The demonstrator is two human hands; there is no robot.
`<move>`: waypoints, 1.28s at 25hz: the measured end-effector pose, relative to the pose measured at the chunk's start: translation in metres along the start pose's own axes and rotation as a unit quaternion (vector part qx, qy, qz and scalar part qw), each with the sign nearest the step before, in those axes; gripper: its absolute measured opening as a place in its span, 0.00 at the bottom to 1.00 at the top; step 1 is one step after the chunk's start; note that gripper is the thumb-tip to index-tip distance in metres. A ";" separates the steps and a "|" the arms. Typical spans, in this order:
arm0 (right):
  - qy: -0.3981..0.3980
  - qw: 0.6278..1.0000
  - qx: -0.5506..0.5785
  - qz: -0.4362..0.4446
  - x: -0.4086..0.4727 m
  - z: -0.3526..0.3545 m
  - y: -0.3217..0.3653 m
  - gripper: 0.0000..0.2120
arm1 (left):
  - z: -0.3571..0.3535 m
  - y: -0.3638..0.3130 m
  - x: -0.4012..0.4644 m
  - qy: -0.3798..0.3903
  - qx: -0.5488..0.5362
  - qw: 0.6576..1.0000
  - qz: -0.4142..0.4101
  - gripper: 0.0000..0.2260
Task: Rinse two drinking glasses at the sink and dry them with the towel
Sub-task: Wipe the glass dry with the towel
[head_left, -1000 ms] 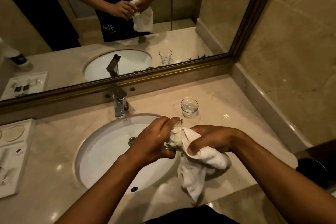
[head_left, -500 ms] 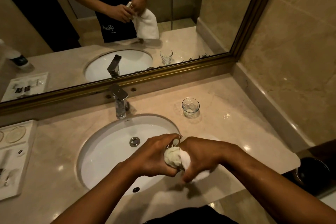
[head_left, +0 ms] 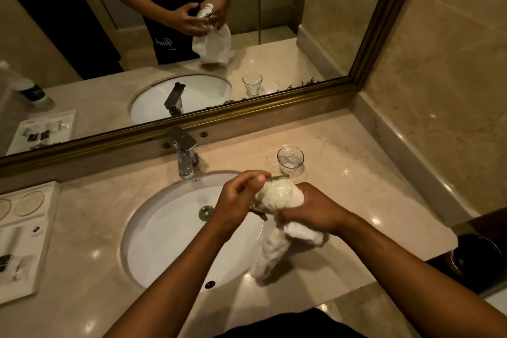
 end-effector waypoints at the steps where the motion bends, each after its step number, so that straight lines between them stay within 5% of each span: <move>1: -0.008 0.999 0.046 -0.010 0.002 -0.002 -0.002 0.13 | 0.001 -0.008 0.000 -0.043 0.030 0.998 -0.045 0.17; 4: 0.020 0.994 0.108 -0.024 0.002 -0.021 0.003 0.12 | 0.010 -0.024 -0.004 -0.170 0.098 0.972 -0.131 0.13; 7: 0.052 0.999 0.011 -0.005 -0.003 -0.029 0.020 0.13 | 0.026 -0.016 -0.003 -0.219 0.038 0.968 -0.115 0.10; 9: 0.066 0.983 -0.170 0.014 0.000 -0.033 0.021 0.18 | 0.027 0.003 -0.006 -0.231 -0.022 0.972 -0.025 0.07; 11: 0.098 0.925 -0.364 0.050 0.006 -0.046 0.018 0.18 | 0.024 0.033 -0.014 -0.246 -0.068 0.960 0.117 0.09; 13: 0.109 0.850 -0.505 0.105 0.010 -0.058 0.014 0.13 | 0.018 0.056 -0.026 -0.244 -0.064 0.935 0.248 0.07; 15: 0.094 0.813 -0.554 0.153 0.009 -0.063 0.014 0.10 | 0.015 0.067 -0.029 -0.208 -0.033 0.925 0.315 0.06; 19: 0.045 0.864 -0.488 0.115 0.017 -0.042 0.009 0.12 | 0.008 0.060 -0.011 -0.087 -0.019 0.944 0.317 0.16; 22: 0.024 0.960 -0.276 0.051 0.030 -0.022 -0.005 0.16 | 0.007 0.043 -0.001 -0.073 -0.029 0.963 0.258 0.19; 24: 0.025 0.991 -0.130 0.030 0.032 -0.015 -0.009 0.20 | 0.013 0.024 0.006 -0.107 -0.004 0.983 0.151 0.14; 26: 0.039 0.999 -0.014 0.008 0.031 -0.017 -0.009 0.22 | 0.020 -0.007 0.010 -0.143 0.089 0.985 -0.031 0.09; 29: 0.056 0.995 0.076 0.012 0.024 -0.027 0.002 0.23 | 0.015 -0.050 -0.010 -0.175 0.237 0.921 -0.256 0.10; 32: 0.080 0.995 0.030 0.041 0.016 -0.038 0.022 0.17 | 0.032 -0.051 -0.020 -0.229 0.188 0.923 -0.246 0.11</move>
Point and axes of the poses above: each hand's wrist, its own x-axis towards the middle knuckle, its own z-axis out of the back of the hand, y = z × x, the point moved 10 cm from there along x, towards the middle knuckle, and after that the axes turned 1 degree about -y, right-handed, at the moved point
